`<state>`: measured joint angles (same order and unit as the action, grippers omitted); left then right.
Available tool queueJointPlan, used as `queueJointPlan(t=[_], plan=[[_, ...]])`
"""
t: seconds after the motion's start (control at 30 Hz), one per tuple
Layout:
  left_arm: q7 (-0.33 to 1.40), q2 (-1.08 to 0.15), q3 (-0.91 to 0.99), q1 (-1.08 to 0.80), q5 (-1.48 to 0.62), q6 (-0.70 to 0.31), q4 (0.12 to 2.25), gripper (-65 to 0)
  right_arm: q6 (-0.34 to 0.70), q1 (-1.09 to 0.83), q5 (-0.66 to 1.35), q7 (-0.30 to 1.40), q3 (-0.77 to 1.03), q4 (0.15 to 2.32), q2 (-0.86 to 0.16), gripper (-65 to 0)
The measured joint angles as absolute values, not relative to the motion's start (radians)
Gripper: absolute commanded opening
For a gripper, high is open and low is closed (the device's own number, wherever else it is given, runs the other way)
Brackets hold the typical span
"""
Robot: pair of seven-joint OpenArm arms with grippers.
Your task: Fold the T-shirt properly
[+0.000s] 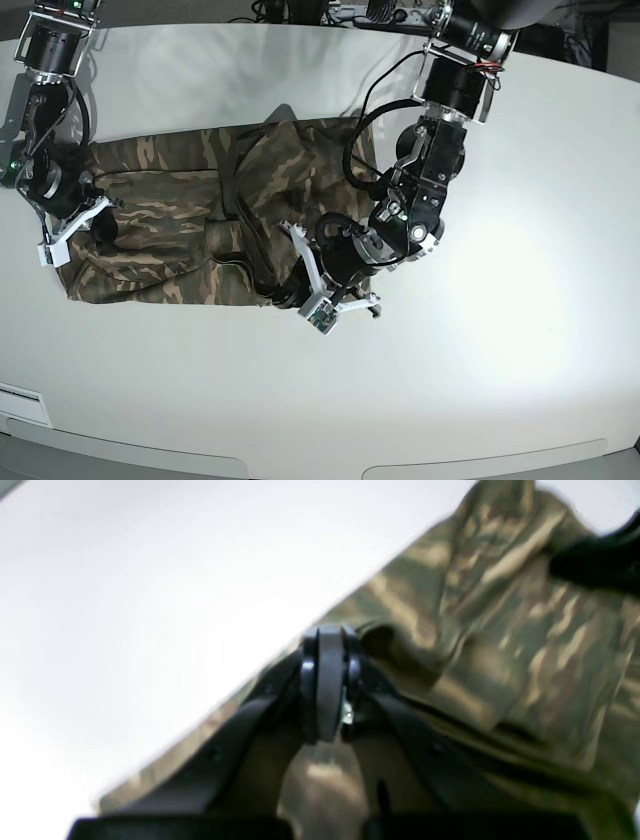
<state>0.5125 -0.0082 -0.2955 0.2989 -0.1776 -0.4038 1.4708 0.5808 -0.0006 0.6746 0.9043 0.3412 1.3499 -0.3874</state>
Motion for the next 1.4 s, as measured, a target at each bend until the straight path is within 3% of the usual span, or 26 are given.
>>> queueJointPlan(t=[0.37, 0.57, 0.63, 0.7, 0.83, 1.07, 1.23, 1.4], plan=[[0.494, 0.11, -0.294, 0.31, -0.179, -0.405, 1.417, -65.0, 0.58, 0.002, 0.686, 0.928, 0.341, 1.35, -0.388, -65.0], [0.596, 0.144, -0.294, 0.319, -0.177, -0.486, 1.407, -65.0, 0.58, 0.002, 0.686, 0.928, 0.341, 1.35, -0.388, -65.0], [0.715, 0.137, -0.283, 0.342, -0.18, -0.438, 1.437, -65.0, 0.58, 0.002, 0.685, 0.928, 0.341, 1.35, -0.388, -65.0], [0.786, 0.135, -0.252, 0.366, -0.181, -0.327, 1.482, -65.0, 0.581, 0.002, 0.685, 0.928, 0.341, 1.35, -0.388, -65.0], [0.812, 0.132, -0.155, 0.377, -0.183, -0.146, 1.517, -65.0, 0.585, 0.002, 0.686, 0.928, 0.341, 1.35, -0.388, -65.0], [0.759, 0.129, -0.083, 0.282, -0.179, -0.027, 1.478, -65.0, 0.585, 0.002, 0.686, 0.928, 0.341, 1.35, -0.388, -65.0], [0.694, 0.141, -0.082, 0.274, -0.2, -0.035, 1.346, -65.0, 0.585, -0.001, 0.716, 0.931, 0.341, 1.35, -0.388, -65.0], [0.67, 0.148, -0.084, 0.288, -0.305, -0.247, 1.249, -65.0, 0.585, 0.0, 0.716, 0.935, 0.341, 1.35, -0.388, -65.0]])
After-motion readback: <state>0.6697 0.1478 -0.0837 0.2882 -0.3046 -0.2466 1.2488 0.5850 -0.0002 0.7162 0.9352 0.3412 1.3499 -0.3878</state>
